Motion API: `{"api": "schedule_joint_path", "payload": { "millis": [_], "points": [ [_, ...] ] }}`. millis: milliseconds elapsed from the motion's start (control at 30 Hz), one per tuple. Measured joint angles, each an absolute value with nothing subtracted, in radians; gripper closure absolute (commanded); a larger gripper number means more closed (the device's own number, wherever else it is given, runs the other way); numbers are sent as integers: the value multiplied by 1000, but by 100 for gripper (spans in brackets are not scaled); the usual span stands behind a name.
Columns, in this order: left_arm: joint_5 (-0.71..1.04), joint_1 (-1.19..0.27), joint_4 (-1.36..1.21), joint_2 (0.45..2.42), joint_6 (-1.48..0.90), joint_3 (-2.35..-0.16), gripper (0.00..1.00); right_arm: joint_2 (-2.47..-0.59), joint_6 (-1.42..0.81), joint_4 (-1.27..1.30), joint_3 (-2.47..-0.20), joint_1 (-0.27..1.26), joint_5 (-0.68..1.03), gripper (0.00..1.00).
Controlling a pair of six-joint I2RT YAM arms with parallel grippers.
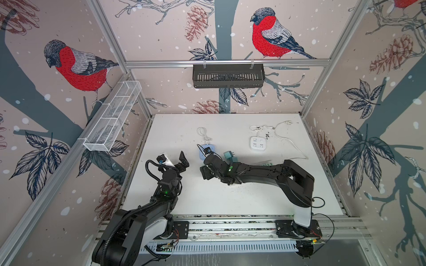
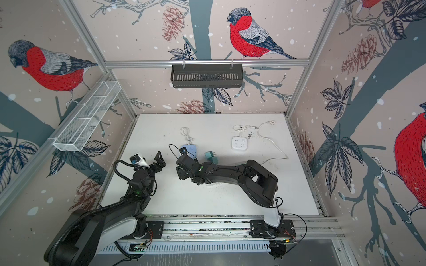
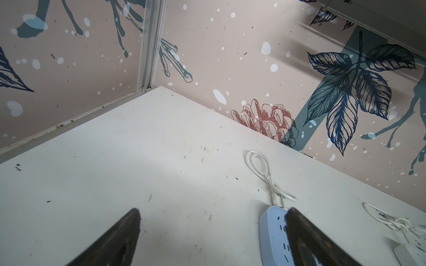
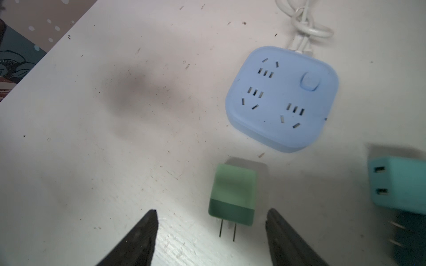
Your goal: Insert the plug
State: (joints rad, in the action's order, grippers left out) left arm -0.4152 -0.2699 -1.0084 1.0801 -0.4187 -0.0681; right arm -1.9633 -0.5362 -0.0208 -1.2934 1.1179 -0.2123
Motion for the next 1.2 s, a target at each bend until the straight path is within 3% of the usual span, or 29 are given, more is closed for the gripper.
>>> {"api": "schedule_joint_path", "payload": {
  "millis": [100,133,200,267,333,400,667,833,1200],
  "points": [
    [-419,-270,-1009,1070,-419,-62,3,-1982,-558,-20,-1304,1116,-214,90],
    [-420,-270,-1010,1069,-419,-59,3,-1983,-569,-20,-1303,1115,-215,86],
    [-420,-270,-1010,1068,-419,-57,3,-1983,-580,-15,-1297,1111,-223,60],
    [-421,-270,-1010,1068,-419,-56,3,-1983,-580,-15,-1290,1111,-237,49],
    [-421,-270,-1010,1068,-419,-56,3,-1983,-583,-19,-1288,1110,-244,27],
    [-421,-270,-1010,1068,-419,-56,3,-1987,-596,-20,-1293,1106,-252,17],
    [-421,-270,-1011,1068,-419,-56,3,-2068,-599,-66,-1361,1106,-260,19],
    [-421,-270,-1011,1068,-419,-56,3,-2115,-601,-101,-1400,1107,-262,25],
    [-421,-270,-1011,1068,-419,-56,3,-2176,-597,-121,-1452,1112,-284,61]
  ]
}}
